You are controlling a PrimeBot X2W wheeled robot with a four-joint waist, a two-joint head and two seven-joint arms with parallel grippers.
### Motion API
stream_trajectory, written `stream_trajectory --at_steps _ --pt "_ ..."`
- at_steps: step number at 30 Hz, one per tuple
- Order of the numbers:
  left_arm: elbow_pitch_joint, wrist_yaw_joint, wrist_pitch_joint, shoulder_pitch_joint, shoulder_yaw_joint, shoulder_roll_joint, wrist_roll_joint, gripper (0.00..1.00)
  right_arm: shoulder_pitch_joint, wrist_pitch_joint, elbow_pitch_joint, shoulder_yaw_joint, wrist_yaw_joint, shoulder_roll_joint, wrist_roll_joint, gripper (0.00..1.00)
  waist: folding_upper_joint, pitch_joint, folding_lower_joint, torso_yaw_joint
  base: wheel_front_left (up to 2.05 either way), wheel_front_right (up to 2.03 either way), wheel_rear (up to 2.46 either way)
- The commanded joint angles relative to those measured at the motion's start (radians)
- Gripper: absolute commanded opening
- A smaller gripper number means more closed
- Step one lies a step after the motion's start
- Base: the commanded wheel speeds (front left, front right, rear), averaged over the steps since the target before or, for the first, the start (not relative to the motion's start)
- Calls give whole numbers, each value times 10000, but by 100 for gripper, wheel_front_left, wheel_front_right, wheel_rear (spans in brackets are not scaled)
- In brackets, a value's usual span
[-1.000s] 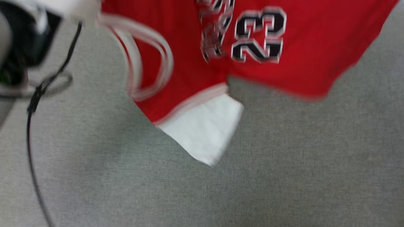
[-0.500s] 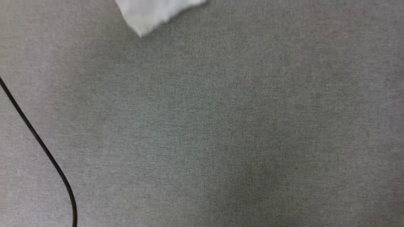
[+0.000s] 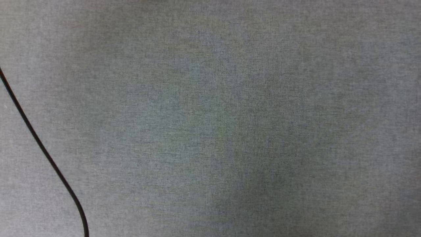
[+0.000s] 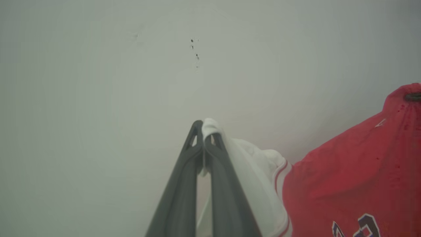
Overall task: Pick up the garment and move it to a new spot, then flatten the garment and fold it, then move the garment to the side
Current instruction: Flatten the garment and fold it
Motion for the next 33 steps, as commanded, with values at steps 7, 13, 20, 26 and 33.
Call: stream_trajectory --at_steps 7,13,20,26,33 --pt "540 -180 -711 2259 -722 5 -176 0 1772 -1038 710 1122 -7 440 984 0 0 -557 -1 -168 0 0 0" --pt "355 -139 -1152 4637 -1041 158 -457 0 3565 -1705 654 2181 -7 298 1870 0 0 -1314 -1 -222 0 0 0" --pt "-1107 598 -1360 8099 -1198 749 -909 0 6107 -1993 -193 3568 -7 -466 2859 0 0 -2612 -1 -250 0 0 0" --pt "-3689 1795 -989 12036 -1719 2015 -1560 0 8805 -2247 -1230 4316 -7 -1374 3716 0 0 -3880 -1 -232 0 0 0" --pt "-5544 2899 -793 14870 -2131 2878 -2193 0 11054 -2583 -1889 4304 -7 -2170 4370 0 0 -4773 -1 -88 0 0 0"
